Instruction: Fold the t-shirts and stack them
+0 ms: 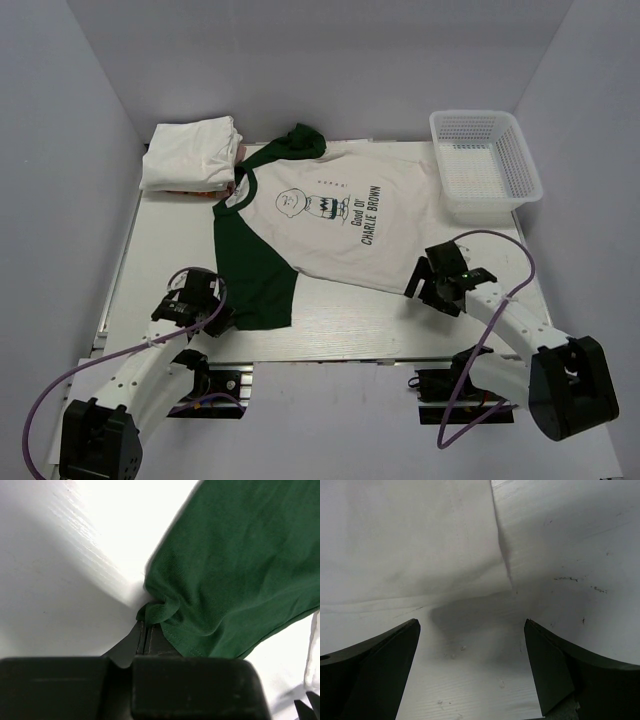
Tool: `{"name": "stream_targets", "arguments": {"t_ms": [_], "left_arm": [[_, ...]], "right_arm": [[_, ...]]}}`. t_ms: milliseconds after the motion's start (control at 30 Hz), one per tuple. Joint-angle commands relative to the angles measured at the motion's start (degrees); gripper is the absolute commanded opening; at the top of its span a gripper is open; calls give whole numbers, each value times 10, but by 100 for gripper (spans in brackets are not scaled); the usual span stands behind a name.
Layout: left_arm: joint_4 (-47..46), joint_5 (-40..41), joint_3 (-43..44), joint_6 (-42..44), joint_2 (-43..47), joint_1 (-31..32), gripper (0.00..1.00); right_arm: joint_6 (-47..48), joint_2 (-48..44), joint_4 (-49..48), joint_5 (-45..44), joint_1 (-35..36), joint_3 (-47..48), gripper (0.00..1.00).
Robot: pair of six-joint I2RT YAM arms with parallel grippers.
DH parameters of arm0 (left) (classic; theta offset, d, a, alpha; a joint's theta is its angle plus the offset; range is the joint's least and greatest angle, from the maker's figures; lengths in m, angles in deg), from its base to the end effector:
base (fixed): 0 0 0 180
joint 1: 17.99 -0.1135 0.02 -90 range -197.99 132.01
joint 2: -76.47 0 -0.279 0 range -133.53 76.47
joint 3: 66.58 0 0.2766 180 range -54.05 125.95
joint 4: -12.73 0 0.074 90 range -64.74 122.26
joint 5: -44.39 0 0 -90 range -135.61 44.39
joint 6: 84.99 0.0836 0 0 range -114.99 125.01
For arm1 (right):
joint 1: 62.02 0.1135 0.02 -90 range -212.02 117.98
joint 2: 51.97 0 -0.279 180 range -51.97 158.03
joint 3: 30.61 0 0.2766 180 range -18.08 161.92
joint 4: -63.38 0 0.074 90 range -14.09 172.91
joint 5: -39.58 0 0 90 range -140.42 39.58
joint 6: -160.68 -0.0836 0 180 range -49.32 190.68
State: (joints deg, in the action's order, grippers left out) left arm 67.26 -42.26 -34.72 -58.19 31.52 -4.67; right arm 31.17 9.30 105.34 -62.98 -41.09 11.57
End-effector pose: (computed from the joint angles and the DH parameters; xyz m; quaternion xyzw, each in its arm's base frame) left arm 0.1489 -0.0302 0.1024 -0.4186 0.8867 -0.0976 0.1701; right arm 0.2144 0.0625 0.1315 0.1824 0.9454 0.0335 0.2680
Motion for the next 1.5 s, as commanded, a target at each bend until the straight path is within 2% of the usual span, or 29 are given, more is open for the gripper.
{"name": "stream_targets", "arguments": {"t_ms": [0, 133, 233, 333, 367, 467, 500, 567, 667, 833, 1000, 1100, 1233, 1367, 1467], "left_arm": [[-14, -5, -3, 18, -2, 2, 0], [-22, -10, -3, 35, 20, 2, 0], [-22, -10, -3, 43, 27, 2, 0], [-4, -10, 4, 43, 32, 2, 0], [-4, -15, 9, 43, 32, 2, 0], [-5, -44, 2, 56, 38, 2, 0], [-5, -68, 2, 56, 38, 2, 0], [-5, -133, -23, 50, 38, 2, 0], [39, -147, -29, 58, 50, 2, 0], [119, -192, 16, 96, 85, 2, 0], [162, -246, 37, 125, 125, 2, 0], [84, -238, 58, 130, 113, 2, 0], [-50, -260, 93, 136, 37, 2, 0], [-200, -278, 141, 136, -25, 2, 0], [-240, -259, 180, 136, -89, 2, 0]], "right_arm": [[-15, 26, -53, -11, -6, 1, 90], [-23, 56, -93, -19, -10, -13, 88], [-32, 66, -123, -26, -15, -22, 80], [-37, 75, -140, -30, -19, -26, 68], [-38, 76, -140, -32, -19, -28, 57], [-35, 76, -148, -41, -20, -35, 42], [-34, 75, -146, -42, -22, -36, 26], [-41, 61, -114, -37, -20, -38, 0], [-49, 19, -72, -35, -19, -43, 0], [-53, -65, 39, -30, -19, -29, 0], [-44, -109, 77, 2, -17, -27, 0], [-14, -90, 14, 38, -17, -45, 0], [7, -50, -27, 63, -15, -13, 0], [24, -29, -26, 35, -18, 31, 0], [31, -21, -24, 13, -17, 58, 0]]}}
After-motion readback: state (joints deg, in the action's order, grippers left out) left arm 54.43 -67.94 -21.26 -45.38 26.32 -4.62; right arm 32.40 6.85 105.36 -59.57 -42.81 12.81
